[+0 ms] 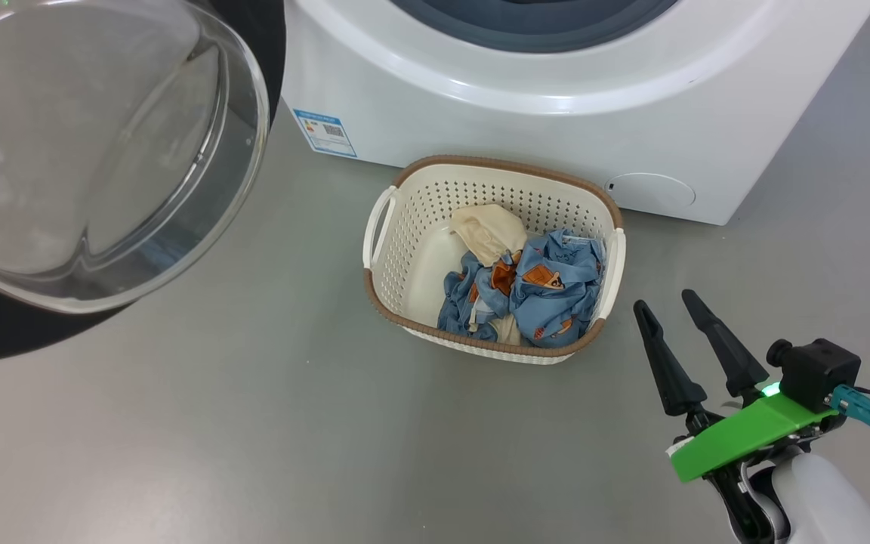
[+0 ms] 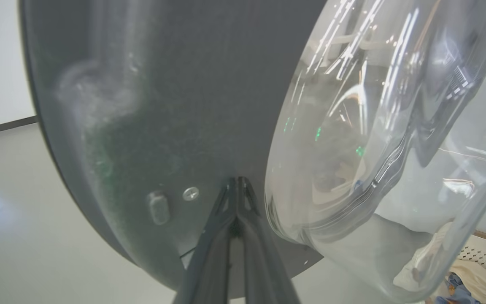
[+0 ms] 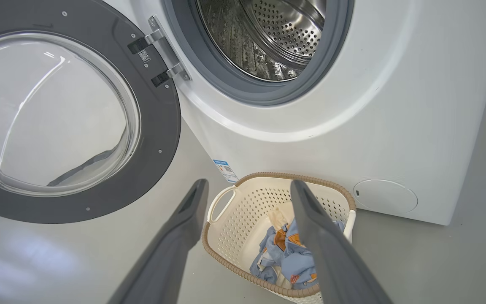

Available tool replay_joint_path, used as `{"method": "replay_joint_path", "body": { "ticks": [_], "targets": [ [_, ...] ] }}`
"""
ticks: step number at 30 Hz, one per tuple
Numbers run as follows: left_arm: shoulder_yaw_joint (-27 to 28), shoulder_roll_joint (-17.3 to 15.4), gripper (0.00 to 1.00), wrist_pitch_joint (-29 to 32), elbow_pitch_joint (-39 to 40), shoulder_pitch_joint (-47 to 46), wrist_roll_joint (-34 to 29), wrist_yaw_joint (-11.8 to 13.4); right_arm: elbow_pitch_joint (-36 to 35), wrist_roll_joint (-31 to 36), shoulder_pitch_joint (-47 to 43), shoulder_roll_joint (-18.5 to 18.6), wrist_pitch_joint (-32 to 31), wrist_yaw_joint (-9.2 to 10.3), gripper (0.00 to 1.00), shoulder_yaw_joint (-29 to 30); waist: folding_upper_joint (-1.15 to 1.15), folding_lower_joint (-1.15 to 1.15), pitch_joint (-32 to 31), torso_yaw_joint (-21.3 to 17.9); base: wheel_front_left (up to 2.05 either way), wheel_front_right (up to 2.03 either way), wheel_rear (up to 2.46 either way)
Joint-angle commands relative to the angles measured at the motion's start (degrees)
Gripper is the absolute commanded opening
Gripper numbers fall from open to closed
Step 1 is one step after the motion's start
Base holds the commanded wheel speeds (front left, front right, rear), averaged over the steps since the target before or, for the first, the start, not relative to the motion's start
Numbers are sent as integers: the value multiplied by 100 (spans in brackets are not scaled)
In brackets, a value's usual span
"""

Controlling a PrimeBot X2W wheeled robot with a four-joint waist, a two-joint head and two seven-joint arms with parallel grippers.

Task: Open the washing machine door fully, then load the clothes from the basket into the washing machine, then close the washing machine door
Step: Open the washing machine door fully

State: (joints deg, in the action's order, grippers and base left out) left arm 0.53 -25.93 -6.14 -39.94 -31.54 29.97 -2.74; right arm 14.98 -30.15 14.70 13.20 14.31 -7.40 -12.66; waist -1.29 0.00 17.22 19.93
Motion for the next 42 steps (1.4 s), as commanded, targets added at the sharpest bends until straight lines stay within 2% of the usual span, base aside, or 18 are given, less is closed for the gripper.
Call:
{"method": "replay_joint_path", "body": {
  "ticks": [1, 12, 22, 31, 42],
  "targets": [
    [164, -512, 0, -31, -104, -345, -91, -13, -114, 47, 139, 0, 69, -9, 100, -167, 0, 0, 24, 12, 0, 0, 0],
    [0, -661, 0, -210, -976, -930, -203, -93, -93, 7, 231, -5, 69, -9, 100, -217, 0, 0, 122, -34, 0, 0, 0],
    [-114, -631, 0, -474, -1299, -1061, -181, -221, -81, -17, 226, -5, 69, -9, 100, -196, 0, 0, 92, -9, 0, 0, 0],
    [-62, -549, 0, -696, -1194, -731, 16, -330, -89, -55, 191, -10, 69, -9, 100, -235, 0, 0, -1, -52, 0, 0, 0],
    [-11, -338, 0, -863, -420, -35, 149, -407, -77, -55, 98, 45, 69, -9, 100, -222, 0, 0, -199, -66, 0, 0, 0]
  ]
}}
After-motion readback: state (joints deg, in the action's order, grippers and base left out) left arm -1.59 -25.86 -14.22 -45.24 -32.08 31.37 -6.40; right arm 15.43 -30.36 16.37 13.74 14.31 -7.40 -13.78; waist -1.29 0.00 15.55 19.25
